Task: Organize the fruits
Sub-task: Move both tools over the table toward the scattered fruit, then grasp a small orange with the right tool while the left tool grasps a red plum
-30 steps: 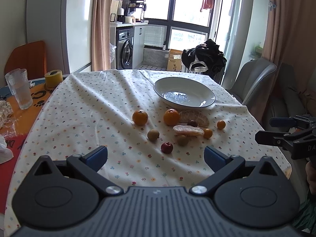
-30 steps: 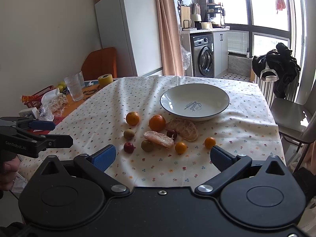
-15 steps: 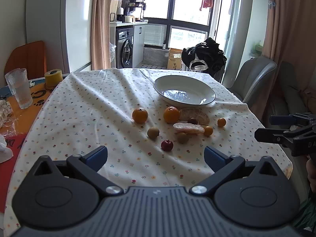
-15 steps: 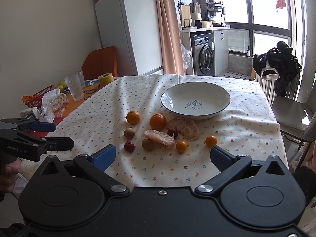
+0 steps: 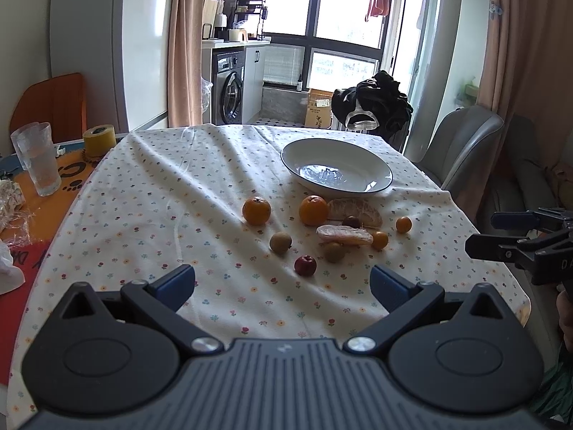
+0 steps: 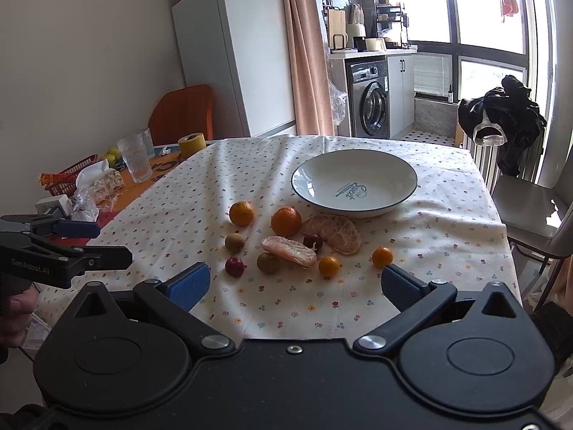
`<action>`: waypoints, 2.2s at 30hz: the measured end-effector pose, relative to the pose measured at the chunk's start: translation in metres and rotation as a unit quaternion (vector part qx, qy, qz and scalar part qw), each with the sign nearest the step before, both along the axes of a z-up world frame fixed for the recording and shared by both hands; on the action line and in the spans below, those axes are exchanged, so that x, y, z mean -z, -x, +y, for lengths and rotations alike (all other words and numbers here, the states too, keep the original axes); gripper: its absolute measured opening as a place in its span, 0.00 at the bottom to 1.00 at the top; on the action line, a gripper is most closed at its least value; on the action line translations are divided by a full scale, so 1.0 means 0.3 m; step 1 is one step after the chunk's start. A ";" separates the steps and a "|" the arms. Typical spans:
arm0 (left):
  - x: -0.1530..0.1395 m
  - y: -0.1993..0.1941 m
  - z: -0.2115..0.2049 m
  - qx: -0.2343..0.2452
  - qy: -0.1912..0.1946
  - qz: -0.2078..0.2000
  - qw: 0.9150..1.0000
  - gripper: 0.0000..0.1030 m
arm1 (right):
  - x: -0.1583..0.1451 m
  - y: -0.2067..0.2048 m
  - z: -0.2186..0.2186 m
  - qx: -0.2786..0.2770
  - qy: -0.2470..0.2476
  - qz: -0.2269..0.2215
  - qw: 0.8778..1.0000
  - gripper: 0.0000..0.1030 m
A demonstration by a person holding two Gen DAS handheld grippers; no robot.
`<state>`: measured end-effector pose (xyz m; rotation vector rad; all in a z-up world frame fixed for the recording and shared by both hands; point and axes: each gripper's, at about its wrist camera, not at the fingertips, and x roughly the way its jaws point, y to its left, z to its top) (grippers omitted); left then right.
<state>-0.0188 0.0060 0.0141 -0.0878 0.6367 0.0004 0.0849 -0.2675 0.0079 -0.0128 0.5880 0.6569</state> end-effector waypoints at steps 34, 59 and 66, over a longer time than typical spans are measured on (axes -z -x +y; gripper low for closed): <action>0.025 -0.049 -0.003 -0.002 0.001 -0.007 1.000 1.00 | 0.030 -0.039 -0.003 0.006 0.005 -0.008 1.000 1.00; 0.161 -0.198 -0.046 0.047 0.028 -0.010 0.998 0.75 | 0.151 -0.147 0.031 -0.012 -0.001 -0.007 1.000 0.76; 0.206 -0.242 -0.070 0.061 0.033 0.004 0.998 0.60 | 0.171 -0.166 0.043 -0.015 -0.012 -0.007 1.000 0.66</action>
